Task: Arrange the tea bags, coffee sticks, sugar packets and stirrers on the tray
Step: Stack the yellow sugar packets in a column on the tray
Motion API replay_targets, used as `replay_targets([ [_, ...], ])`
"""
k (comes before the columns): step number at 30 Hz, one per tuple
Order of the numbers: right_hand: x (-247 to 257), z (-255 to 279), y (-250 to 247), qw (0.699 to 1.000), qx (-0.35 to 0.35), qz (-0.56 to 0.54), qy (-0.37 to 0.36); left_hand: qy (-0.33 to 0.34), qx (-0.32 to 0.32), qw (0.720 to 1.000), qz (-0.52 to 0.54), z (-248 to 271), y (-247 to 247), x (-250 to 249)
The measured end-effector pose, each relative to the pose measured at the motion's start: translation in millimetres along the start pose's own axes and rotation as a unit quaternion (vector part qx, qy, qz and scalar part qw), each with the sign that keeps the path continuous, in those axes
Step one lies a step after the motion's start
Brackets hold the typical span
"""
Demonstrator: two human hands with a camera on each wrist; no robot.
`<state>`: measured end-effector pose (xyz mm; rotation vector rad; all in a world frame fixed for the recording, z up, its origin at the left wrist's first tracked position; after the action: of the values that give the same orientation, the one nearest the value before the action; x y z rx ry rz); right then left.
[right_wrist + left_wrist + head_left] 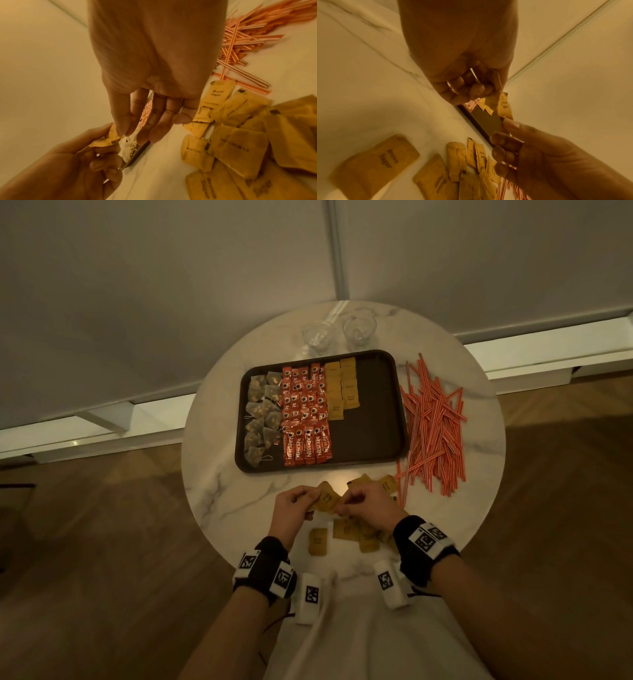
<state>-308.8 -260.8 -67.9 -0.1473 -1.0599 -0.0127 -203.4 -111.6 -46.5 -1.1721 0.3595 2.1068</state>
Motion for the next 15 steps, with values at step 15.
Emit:
replay_targets([
  [15, 4.5, -13.7, -14.4, 0.996, -0.03, -0.088, 0.0, 0.038, 0.054, 0.994, -0.087, -20.9, 4.9, -11.5],
])
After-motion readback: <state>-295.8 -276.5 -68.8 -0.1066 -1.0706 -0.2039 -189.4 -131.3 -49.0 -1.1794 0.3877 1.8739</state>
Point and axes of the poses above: each hand's wrist, its own z-axis away from the middle knuckle, its own y-axis out of the palm, x = y × z, the point moved 1 cm from there along -z, towards the middle knuckle, and after that the axes turned 8 degrees about x, right-handed, at the moved point
